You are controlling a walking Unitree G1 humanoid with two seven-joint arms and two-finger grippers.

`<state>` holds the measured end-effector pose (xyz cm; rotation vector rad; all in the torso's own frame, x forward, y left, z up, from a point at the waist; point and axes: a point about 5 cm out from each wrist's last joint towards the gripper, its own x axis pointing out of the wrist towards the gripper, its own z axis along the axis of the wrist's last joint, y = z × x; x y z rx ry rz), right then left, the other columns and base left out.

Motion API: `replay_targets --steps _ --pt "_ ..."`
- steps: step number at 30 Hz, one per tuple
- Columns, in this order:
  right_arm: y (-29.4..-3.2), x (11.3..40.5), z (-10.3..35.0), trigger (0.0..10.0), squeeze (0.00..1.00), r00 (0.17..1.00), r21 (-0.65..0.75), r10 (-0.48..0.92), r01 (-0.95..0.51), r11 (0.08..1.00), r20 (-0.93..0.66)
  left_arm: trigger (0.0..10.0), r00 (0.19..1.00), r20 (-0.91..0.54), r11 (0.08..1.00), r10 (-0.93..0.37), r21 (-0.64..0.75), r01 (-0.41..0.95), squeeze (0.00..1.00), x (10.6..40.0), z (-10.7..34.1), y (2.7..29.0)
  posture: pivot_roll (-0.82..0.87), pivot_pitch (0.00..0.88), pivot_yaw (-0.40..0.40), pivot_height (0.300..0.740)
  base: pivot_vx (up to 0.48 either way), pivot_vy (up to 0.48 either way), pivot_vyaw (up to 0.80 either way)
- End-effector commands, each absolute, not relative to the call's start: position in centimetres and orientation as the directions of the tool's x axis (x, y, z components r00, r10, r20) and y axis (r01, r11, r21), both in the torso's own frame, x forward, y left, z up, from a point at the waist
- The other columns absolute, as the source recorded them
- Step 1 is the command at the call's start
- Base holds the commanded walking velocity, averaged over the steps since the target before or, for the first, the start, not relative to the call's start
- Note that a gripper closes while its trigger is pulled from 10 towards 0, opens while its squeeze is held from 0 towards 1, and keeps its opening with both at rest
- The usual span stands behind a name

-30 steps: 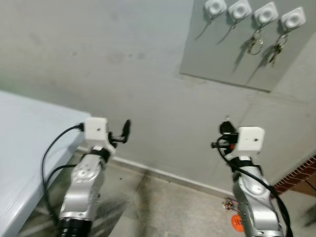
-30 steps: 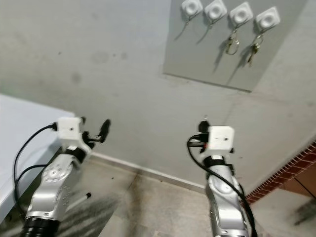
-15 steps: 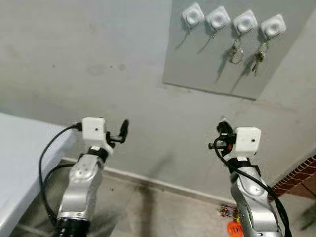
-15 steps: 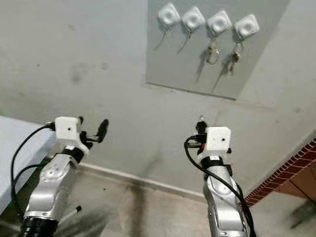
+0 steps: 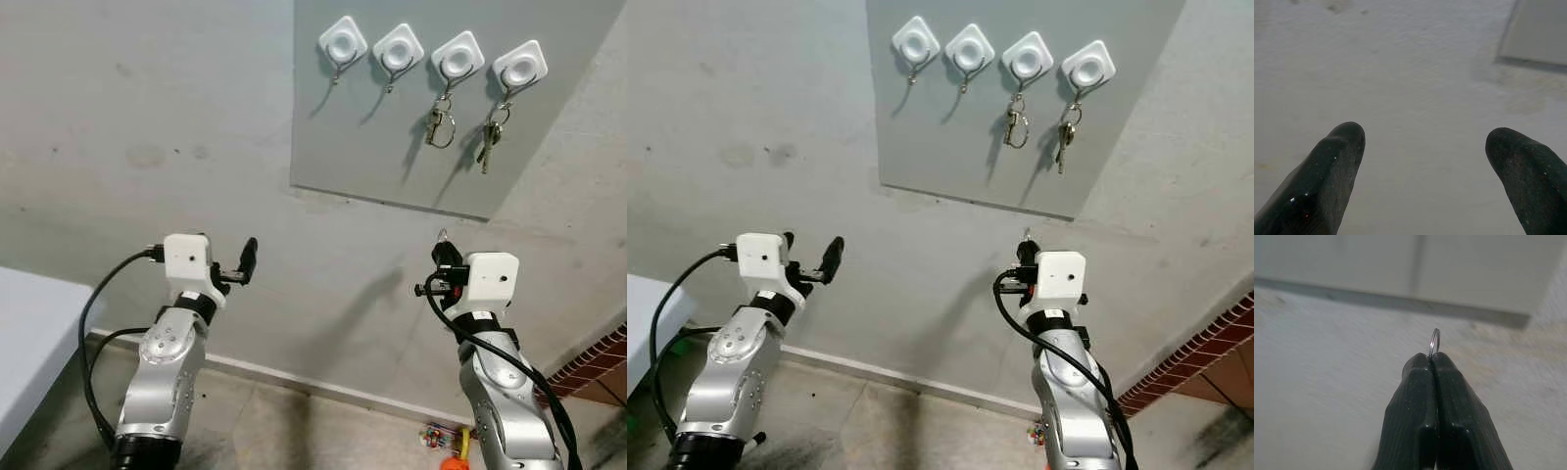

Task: Hang keys on a hook

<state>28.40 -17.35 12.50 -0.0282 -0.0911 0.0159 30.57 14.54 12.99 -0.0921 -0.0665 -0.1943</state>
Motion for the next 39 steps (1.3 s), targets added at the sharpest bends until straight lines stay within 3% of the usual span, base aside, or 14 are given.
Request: replay_targets --steps 1,5,13,27,39 --pt "-17.5 28.4 12.6 10.0 0.0 0.996 -0.014 0.018 -0.016 1.0 0.086 10.0 0.974 0.082 0.972 -0.213 -0.081 0.219 0.0 30.5 13.3 14.2 0.01 0.111 -0.022 0.74 0.0 0.0 0.0" --pt "-17.3 29.3 13.9 10.0 0.0 0.992 -0.045 0.076 -0.072 0.996 0.105 10.0 0.916 0.148 0.927 -0.374 0.064 0.368 0.0 30.2 15.2 12.6 0.0 0.117 -0.032 0.74 0.0 0.0 0.0" --pt "-15.9 30.9 16.4 10.0 0.0 0.963 -0.093 0.209 -0.195 0.976 0.172 10.0 0.858 0.192 0.879 -0.476 0.133 0.458 0.0 30.1 17.1 10.8 0.01 0.124 -0.04 0.74 0.0 0.0 0.0" --pt "-12.1 33.1 20.6 10.0 0.0 0.881 -0.083 0.374 -0.366 0.927 0.289 10.0 0.817 0.264 0.859 -0.512 0.157 0.487 0.0 29.8 20.0 9.8 0.02 0.134 -0.054 0.74 0.0 0.0 0.0" --pt "-10.9 33.6 22.0 10.0 0.0 0.832 -0.083 0.443 -0.442 0.893 0.335 10.0 0.805 0.28 0.853 -0.523 0.157 0.499 0.0 29.4 20.9 9.4 0.03 0.131 -0.06 0.74 0.0 0.0 0.0"
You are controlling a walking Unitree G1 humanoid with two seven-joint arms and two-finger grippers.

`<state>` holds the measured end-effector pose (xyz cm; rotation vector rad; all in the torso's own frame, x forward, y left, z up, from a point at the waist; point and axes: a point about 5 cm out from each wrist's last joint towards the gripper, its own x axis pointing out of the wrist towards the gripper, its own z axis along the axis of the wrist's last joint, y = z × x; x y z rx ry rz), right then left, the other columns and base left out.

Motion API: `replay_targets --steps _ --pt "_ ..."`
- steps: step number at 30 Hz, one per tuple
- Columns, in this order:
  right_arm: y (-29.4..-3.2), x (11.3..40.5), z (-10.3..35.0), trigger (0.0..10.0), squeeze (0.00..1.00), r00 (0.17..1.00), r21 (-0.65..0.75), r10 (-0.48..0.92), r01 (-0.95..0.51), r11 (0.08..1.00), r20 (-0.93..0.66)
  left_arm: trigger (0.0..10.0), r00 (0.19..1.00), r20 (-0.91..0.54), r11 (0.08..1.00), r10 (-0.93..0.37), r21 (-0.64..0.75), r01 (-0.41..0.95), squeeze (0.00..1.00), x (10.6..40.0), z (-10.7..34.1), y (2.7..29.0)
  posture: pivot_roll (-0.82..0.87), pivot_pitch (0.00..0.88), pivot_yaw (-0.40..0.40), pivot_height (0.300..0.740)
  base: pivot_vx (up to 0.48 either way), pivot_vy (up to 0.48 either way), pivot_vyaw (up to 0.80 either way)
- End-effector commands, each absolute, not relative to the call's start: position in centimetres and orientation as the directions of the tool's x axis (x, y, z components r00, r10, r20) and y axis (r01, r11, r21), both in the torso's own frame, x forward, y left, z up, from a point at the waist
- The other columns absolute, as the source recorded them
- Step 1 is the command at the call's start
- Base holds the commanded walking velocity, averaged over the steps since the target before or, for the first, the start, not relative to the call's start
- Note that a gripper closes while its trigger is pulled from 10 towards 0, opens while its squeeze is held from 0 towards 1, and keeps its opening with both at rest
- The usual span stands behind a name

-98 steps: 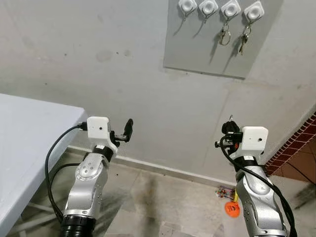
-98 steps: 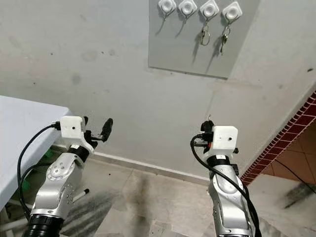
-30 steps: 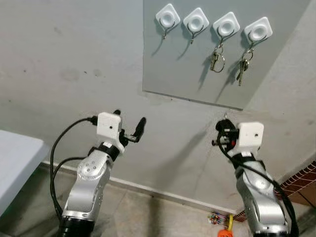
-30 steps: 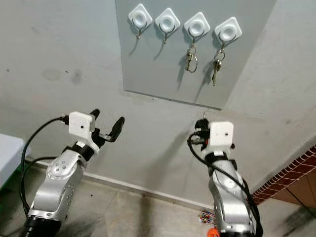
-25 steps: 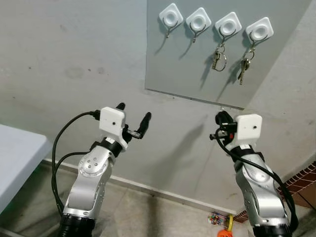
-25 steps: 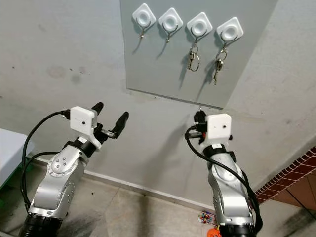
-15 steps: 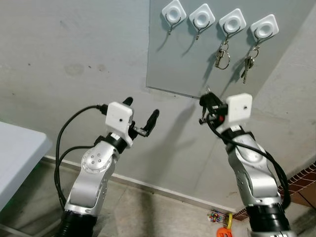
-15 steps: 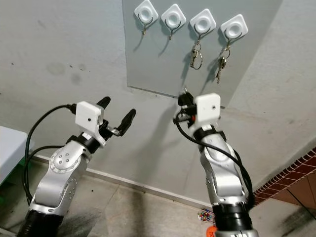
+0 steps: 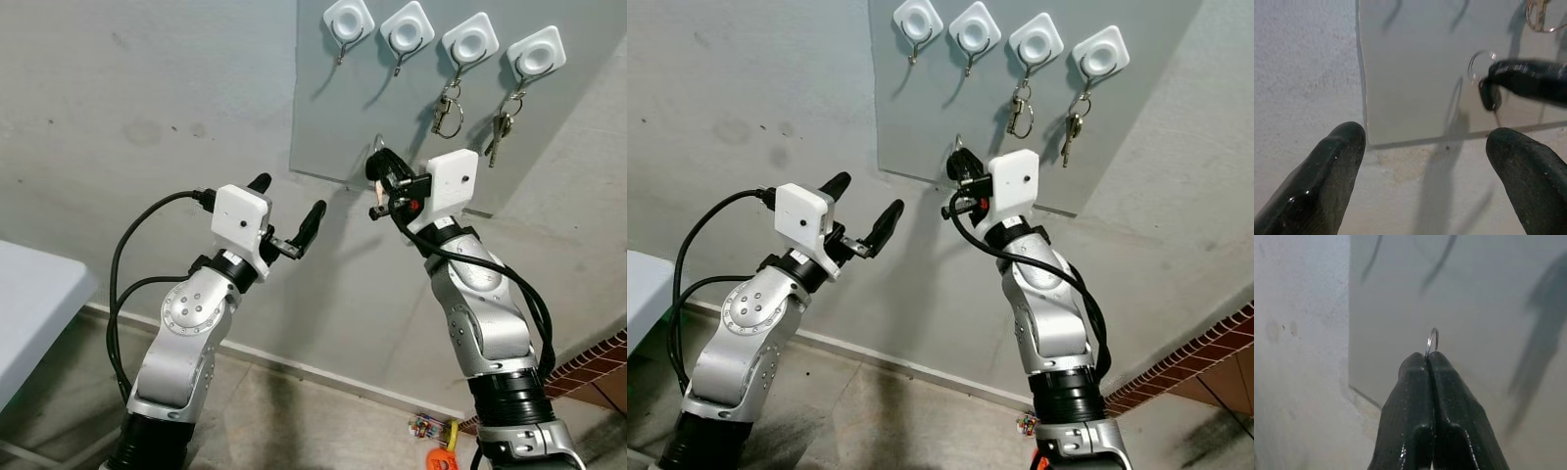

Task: Hang keys on a hook

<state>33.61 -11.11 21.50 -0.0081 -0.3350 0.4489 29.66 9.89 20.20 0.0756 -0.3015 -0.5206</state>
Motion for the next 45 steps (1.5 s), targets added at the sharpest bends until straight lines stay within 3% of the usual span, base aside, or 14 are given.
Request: replay_targets --steps 1,28,45 --pt "-10.9 33.5 22.0 10.0 0.0 0.828 -0.083 0.45 -0.45 0.889 0.334 10.0 0.804 0.281 0.852 -0.524 0.158 0.499 0.0 29.4 20.9 9.4 0.03 0.131 -0.06 0.74 0.0 0.0 0.0" --pt "-11.0 33.0 26.2 10.0 0.0 0.71 0.032 0.436 -0.541 0.84 0.553 10.0 0.744 0.324 0.81 -0.585 0.182 0.557 0.0 28.6 23.1 7.7 0.02 0.132 -0.043 0.74 0.0 0.0 0.0" --pt "-10.8 32.5 27.8 10.0 0.0 0.663 0.043 0.448 -0.586 0.809 0.6 10.0 0.738 0.319 0.803 -0.594 0.177 0.57 0.0 28.3 23.2 7.4 0.02 0.132 -0.041 0.74 0.0 0.0 0.0"
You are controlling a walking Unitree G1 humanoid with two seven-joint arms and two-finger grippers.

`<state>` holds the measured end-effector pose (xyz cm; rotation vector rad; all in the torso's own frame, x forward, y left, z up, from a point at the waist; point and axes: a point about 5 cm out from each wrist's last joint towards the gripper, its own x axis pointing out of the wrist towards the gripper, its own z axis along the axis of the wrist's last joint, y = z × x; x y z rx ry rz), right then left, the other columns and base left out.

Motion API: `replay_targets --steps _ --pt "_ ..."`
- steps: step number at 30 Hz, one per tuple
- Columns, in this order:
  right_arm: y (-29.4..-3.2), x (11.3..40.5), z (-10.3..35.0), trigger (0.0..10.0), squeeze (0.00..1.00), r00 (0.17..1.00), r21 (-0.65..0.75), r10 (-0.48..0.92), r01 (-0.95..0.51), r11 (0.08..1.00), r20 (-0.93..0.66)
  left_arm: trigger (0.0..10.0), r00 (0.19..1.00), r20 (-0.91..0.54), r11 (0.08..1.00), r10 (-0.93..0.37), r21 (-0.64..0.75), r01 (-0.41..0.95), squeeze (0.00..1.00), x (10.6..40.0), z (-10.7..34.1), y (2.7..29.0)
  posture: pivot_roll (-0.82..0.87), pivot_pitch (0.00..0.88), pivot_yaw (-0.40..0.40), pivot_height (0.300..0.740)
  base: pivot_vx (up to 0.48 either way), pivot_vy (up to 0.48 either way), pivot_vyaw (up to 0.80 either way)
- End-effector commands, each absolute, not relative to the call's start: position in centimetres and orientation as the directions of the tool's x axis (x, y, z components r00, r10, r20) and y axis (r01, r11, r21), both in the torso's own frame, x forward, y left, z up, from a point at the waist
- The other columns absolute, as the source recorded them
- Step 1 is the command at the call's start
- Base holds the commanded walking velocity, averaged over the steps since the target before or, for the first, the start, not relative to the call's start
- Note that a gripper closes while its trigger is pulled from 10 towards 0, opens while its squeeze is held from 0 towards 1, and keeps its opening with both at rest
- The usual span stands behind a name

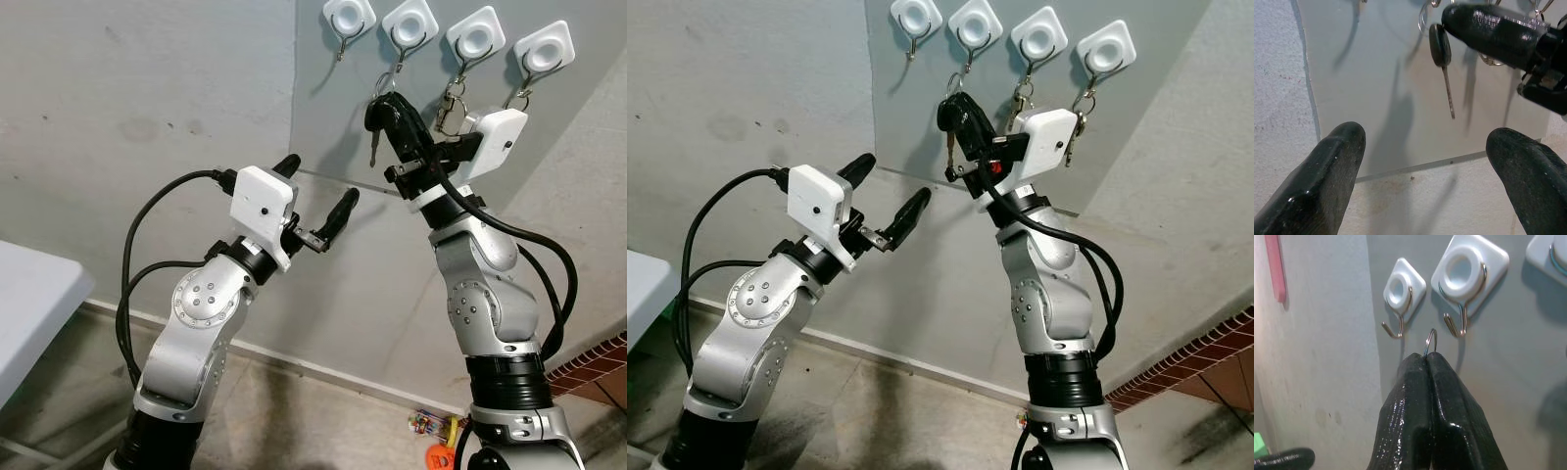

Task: Hang keys on a hook

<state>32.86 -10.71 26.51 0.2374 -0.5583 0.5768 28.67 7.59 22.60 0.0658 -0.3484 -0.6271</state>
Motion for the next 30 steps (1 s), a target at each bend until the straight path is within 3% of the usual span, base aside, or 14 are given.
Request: replay_targets --steps 1,21,30 --pt "-10.8 32.5 27.9 10.0 0.0 0.662 0.044 0.447 -0.586 0.809 0.602 10.0 0.739 0.318 0.803 -0.594 0.176 0.57 0.0 28.3 23.2 7.4 0.02 0.133 -0.04 0.74 0.0 0.0 0.0" --pt "-11.8 32.6 27.9 10.0 0.0 0.688 0.151 0.379 -0.578 0.802 0.619 10.0 0.745 0.313 0.807 -0.588 0.162 0.569 0.0 28.1 23.1 7.4 0.02 0.134 -0.038 0.74 0.0 0.0 0.0" --pt "-11.9 32.9 25.6 10.0 0.0 0.745 0.338 0.363 -0.605 0.72 0.559 10.0 0.748 0.312 0.809 -0.585 0.161 0.565 0.0 28.2 23.1 7.5 0.02 0.133 -0.038 0.74 0.0 0.0 0.0"
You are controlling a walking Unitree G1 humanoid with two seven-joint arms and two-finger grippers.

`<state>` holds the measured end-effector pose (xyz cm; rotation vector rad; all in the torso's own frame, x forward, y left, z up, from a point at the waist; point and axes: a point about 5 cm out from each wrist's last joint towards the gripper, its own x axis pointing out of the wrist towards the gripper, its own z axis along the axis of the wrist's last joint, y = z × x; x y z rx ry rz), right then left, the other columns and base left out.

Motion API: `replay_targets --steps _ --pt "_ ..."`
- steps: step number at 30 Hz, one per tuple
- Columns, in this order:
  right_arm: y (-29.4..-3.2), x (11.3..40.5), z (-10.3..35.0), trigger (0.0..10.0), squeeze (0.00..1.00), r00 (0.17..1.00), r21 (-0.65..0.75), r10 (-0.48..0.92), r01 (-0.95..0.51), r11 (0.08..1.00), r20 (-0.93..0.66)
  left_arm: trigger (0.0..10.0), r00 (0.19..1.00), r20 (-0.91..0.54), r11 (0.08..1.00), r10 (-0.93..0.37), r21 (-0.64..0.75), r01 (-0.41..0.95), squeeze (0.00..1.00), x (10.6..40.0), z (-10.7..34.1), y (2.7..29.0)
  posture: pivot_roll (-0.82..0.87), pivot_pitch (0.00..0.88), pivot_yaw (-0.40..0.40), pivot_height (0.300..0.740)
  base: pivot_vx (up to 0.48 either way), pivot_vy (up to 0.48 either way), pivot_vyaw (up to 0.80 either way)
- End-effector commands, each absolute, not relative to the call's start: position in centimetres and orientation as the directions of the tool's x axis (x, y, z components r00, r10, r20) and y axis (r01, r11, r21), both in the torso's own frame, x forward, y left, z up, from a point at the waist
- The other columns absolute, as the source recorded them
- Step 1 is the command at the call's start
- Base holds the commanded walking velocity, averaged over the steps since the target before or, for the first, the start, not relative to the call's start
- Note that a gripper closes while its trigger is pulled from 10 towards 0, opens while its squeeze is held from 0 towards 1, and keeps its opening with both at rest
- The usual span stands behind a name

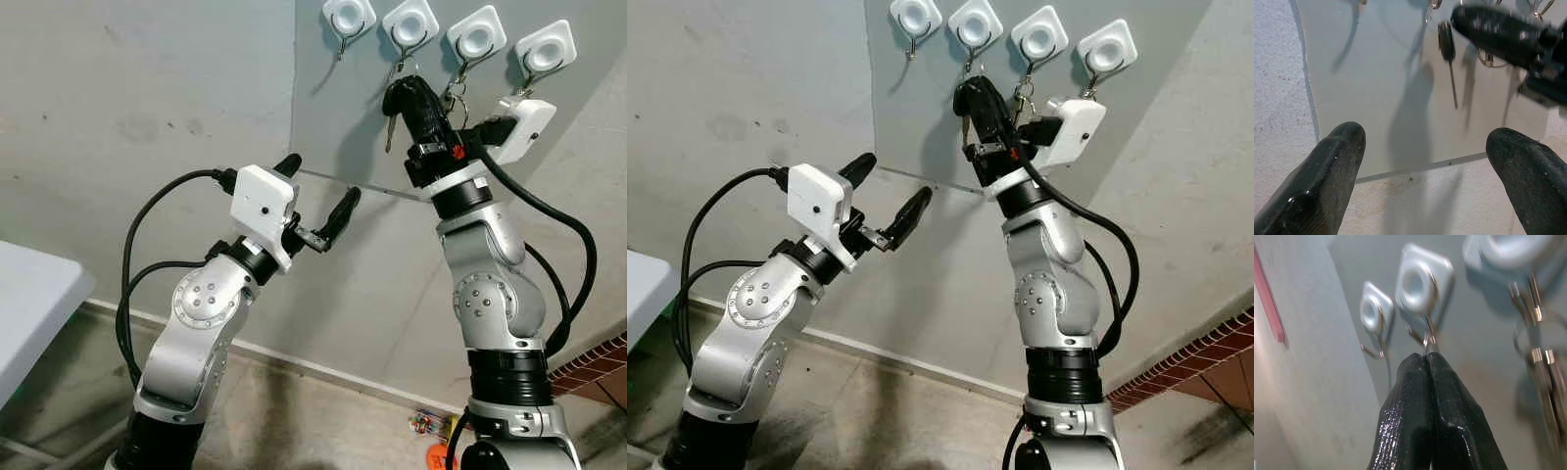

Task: Hang keys on a hook

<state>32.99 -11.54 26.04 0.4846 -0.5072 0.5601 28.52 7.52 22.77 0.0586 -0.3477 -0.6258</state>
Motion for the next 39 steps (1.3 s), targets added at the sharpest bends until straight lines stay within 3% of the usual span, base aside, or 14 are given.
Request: replay_targets --steps 1,3,4,14,18,25,39 --pt "-11.9 32.9 25.6 10.0 0.0 0.745 0.338 0.363 -0.605 0.72 0.559 10.0 0.748 0.312 0.809 -0.585 0.161 0.565 0.0 28.2 23.1 7.5 0.02 0.133 -0.038 0.74 0.0 0.0 0.0" --pt "-11.7 32.8 25.0 10.0 0.04 0.751 0.377 0.371 -0.616 0.692 0.546 10.0 0.75 0.312 0.81 -0.584 0.161 0.564 0.0 28.1 23.1 7.5 0.03 0.132 -0.039 0.74 0.0 0.0 0.0" --pt "-11.8 32.7 24.5 10.0 1.0 0.762 0.401 0.364 -0.609 0.684 0.536 10.0 0.751 0.311 0.81 -0.583 0.159 0.564 0.0 28.1 23.0 7.5 0.03 0.132 -0.04 0.74 0.0 0.0 0.0" --pt "-12.4 32.5 21.8 10.0 1.0 0.825 0.428 0.322 -0.527 0.734 0.465 10.0 0.786 0.291 0.834 -0.546 0.099 0.543 0.0 28.5 22.1 8.2 0.03 0.12 -0.039 0.74 0.0 0.0 0.0" --pt "-13.5 32.1 19.6 10.0 1.0 0.876 0.395 0.276 -0.434 0.81 0.395 10.0 0.842 0.255 0.872 -0.475 0.012 0.489 0.0 29.3 20.5 9.2 0.03 0.11 -0.037 0.74 0.0 0.0 0.0" --pt "-14.8 31.2 16.7 10.0 1.0 0.93 0.402 0.211 -0.324 0.856 0.3 10.0 0.923 0.151 0.915 -0.355 -0.144 0.376 0.0 30.1 16.6 11.2 0.02 0.107 -0.024 0.74 0.0 0.0 0.0" --pt "-17.4 29.0 11.2 10.0 1.0 0.993 0.307 0.066 -0.093 0.947 0.096 10.0 0.977 0.005 0.961 -0.215 -0.18 0.212 0.0 30.4 11.0 13.6 0.02 0.101 -0.013 0.74 0.0 0.0 0.0"
